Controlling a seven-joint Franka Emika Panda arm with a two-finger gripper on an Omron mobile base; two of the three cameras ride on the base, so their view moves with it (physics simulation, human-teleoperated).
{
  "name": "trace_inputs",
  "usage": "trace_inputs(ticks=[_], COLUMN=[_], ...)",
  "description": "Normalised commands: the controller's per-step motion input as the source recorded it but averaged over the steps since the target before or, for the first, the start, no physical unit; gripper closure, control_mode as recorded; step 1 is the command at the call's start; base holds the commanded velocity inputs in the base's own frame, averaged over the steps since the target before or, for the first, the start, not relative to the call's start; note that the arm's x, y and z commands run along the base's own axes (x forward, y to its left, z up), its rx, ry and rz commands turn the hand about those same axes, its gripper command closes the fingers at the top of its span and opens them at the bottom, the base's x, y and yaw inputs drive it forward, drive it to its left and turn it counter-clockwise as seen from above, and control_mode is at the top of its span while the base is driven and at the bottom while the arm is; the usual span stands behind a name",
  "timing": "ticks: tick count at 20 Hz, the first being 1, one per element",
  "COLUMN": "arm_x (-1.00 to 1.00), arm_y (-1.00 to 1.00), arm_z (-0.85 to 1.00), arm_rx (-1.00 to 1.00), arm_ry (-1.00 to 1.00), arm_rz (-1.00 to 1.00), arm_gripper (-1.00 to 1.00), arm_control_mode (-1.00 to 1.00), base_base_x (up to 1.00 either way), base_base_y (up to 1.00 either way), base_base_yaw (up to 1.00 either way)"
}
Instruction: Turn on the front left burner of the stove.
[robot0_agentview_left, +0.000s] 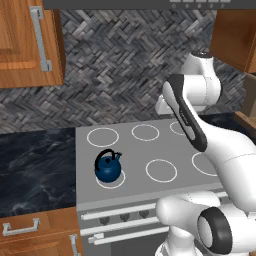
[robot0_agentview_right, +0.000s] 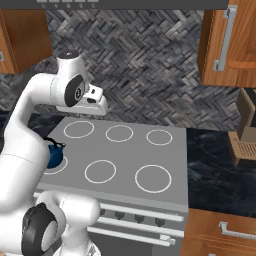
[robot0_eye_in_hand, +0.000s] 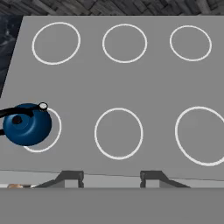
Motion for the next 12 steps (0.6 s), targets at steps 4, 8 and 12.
trace_inputs(ticks=[4, 8, 12], arm_x=[-0.24, -0.51, -0.52], arm_y=[0.03, 0.43, 0.67], arm_z=[0.00, 0.00, 0.00], arm_rx=[0.00, 0.00, 0.00], arm_ry=[-0.01, -0.09, -0.04], arm_rz=[0.00, 0.00, 0.00], arm_gripper=[-1.00, -1.00, -1.00], arm_control_mode=[-1.00, -1.00, -1.00], base_base_x=[0.00, 0.00, 0.00], base_base_y=[0.00, 0.00, 0.00], base_base_yaw=[0.00, 0.00, 0.00])
